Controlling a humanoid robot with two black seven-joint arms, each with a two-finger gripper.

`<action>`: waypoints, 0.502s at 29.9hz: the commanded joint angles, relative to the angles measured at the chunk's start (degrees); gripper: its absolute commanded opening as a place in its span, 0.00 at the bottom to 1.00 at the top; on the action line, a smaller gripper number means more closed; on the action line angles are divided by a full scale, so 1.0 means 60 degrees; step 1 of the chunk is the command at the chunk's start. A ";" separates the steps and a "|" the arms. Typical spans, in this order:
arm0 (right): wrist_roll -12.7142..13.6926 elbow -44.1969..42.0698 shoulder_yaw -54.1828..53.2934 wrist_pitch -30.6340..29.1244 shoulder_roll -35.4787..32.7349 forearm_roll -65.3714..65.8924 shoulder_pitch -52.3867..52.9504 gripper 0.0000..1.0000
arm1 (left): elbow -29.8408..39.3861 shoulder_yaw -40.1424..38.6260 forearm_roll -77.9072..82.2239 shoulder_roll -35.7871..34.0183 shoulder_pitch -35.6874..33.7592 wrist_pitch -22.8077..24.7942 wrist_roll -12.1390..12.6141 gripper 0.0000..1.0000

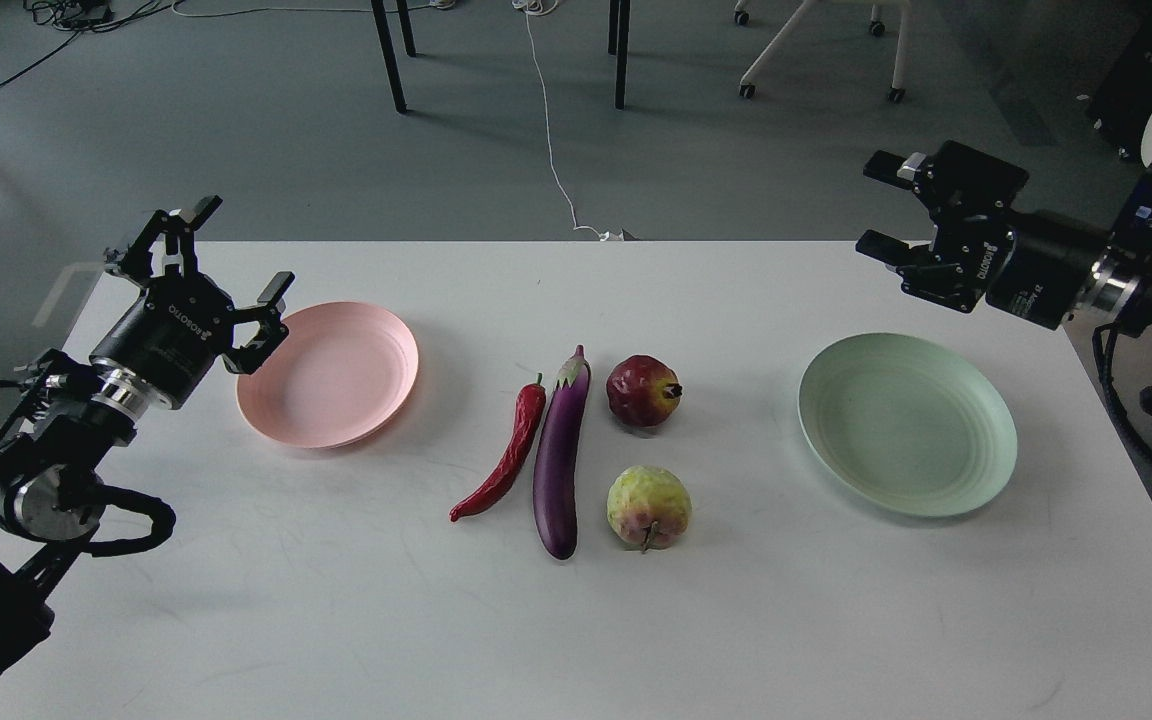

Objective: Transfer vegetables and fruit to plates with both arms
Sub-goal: 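Raise the right gripper and move it toward the red apple, then lower the right gripper onto the red apple and close it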

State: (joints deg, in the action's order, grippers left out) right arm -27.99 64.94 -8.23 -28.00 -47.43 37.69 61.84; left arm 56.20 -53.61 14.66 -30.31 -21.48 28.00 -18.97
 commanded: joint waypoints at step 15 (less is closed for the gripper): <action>-0.0002 -0.2704 0.6423 0.1648 0.6452 0.6580 0.4474 0.99 | 0.0477 -0.0030 0.0091 -0.0353 0.0049 0.0000 -0.0309 1.00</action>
State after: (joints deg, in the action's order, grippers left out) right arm -28.01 53.27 27.12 -20.92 -14.36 77.08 88.62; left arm 58.84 -53.66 15.21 -32.13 -21.26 28.01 -20.93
